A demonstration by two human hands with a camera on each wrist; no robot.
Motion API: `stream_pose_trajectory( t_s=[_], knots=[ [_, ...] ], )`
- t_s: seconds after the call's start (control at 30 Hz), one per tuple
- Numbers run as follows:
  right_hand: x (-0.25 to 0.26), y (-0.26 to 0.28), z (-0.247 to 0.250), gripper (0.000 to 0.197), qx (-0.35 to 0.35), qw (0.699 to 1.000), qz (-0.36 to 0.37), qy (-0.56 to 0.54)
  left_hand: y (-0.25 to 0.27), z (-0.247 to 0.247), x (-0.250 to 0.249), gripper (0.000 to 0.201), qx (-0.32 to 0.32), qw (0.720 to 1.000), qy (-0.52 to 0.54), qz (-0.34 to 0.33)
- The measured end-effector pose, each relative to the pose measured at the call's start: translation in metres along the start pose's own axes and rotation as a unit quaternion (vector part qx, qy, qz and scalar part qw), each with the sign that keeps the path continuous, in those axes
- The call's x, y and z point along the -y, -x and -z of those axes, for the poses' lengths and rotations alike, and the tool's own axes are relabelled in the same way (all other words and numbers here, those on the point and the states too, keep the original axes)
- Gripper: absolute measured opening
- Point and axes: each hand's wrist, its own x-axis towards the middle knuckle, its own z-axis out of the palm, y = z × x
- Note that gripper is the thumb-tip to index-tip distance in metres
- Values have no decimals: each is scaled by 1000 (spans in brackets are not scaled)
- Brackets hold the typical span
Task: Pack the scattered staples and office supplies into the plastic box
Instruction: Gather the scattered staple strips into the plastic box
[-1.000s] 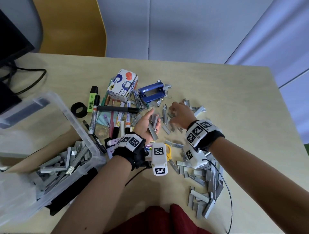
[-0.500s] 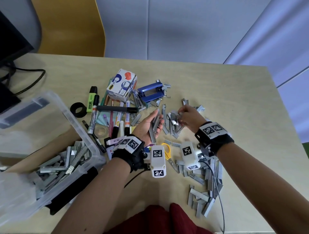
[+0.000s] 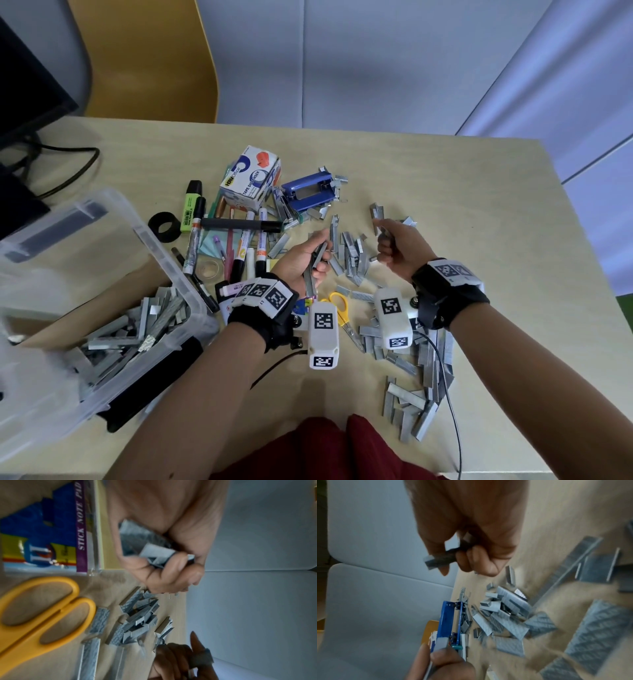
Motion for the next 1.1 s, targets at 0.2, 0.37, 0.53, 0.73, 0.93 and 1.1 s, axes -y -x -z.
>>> stream_pose_trajectory(
  t_s=[0.2, 0.37, 0.53, 0.73, 0.93, 1.1],
  knots=[
    [0, -7, -1, 26, -63, 921, 94, 373, 6, 1, 1, 34, 1, 1000, -13, 0],
    [-5, -14, -25, 38, -28, 775, 99, 624, 10, 2, 1, 34, 4, 1000, -20, -2],
    [-17, -9, -41, 50, -34, 678, 79, 730, 12, 10, -1, 34, -9, 1000, -20, -11],
    [-29, -4, -41, 44, -27, 606, 127, 785, 12, 18, -1, 34, -12, 1000, -11, -1],
    [-34, -3, -30, 52, -32, 581, 161, 797, 10, 16, 2, 36, -9, 1000, -20, -5],
    [-38, 3, -22, 65, -28, 606, 163, 778, 9, 16, 1, 36, -11, 1000, -23, -3]
  ],
)
